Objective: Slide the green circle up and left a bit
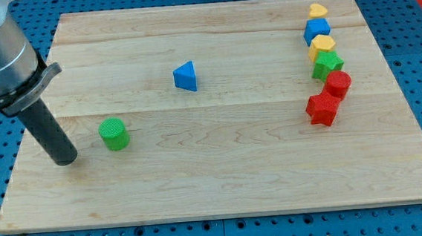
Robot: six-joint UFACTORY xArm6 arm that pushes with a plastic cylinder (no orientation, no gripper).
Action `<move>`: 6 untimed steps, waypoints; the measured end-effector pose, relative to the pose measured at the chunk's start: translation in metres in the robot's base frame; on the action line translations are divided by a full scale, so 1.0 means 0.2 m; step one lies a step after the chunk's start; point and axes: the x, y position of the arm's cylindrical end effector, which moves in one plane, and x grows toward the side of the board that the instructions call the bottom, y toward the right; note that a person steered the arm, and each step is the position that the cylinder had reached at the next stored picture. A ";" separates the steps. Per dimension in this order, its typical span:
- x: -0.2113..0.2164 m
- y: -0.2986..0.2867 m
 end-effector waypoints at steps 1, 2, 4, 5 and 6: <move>-0.16 0.20; -0.35 0.39; 0.04 0.46; -0.04 0.75; -0.17 0.54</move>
